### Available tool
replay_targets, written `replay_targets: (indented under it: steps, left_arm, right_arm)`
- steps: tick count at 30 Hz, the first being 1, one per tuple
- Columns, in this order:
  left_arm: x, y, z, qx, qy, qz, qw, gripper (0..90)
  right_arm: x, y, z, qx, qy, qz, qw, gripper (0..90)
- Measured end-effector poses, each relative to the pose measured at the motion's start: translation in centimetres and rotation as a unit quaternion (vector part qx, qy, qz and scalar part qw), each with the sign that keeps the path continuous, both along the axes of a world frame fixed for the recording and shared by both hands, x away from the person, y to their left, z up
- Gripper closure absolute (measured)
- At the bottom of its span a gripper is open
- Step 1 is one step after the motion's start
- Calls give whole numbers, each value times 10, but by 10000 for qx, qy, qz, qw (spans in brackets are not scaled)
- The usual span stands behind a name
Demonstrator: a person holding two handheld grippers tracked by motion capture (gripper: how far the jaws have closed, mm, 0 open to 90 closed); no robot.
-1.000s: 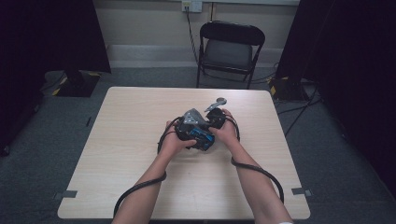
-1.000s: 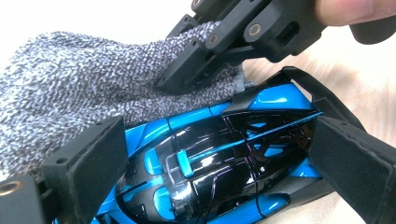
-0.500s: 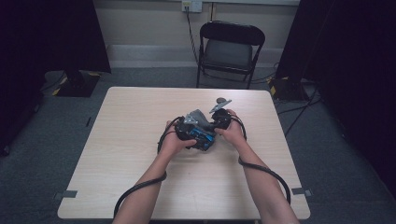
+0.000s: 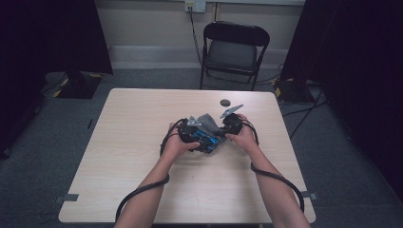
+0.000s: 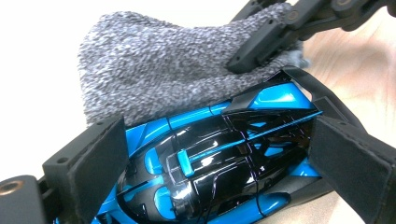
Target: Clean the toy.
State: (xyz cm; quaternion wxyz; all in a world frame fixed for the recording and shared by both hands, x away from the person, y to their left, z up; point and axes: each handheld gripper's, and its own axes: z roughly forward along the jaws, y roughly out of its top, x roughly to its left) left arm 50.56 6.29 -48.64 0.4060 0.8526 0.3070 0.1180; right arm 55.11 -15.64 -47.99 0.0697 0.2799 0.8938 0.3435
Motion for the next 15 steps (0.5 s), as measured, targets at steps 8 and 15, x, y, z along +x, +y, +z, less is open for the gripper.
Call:
replay_targets:
  steps: [8, 15]
  left_arm:
    - [-1, 1, 0, -5, -16, -7, 10000, 51]
    - [-1, 0, 0, 19, 2, -11, 10000, 51]
  right_arm:
    - [-9, -12, -1, 77, 29, -81, 9999, 760]
    - [-18, -22, -1, 79, 49, -100, 9999, 759]
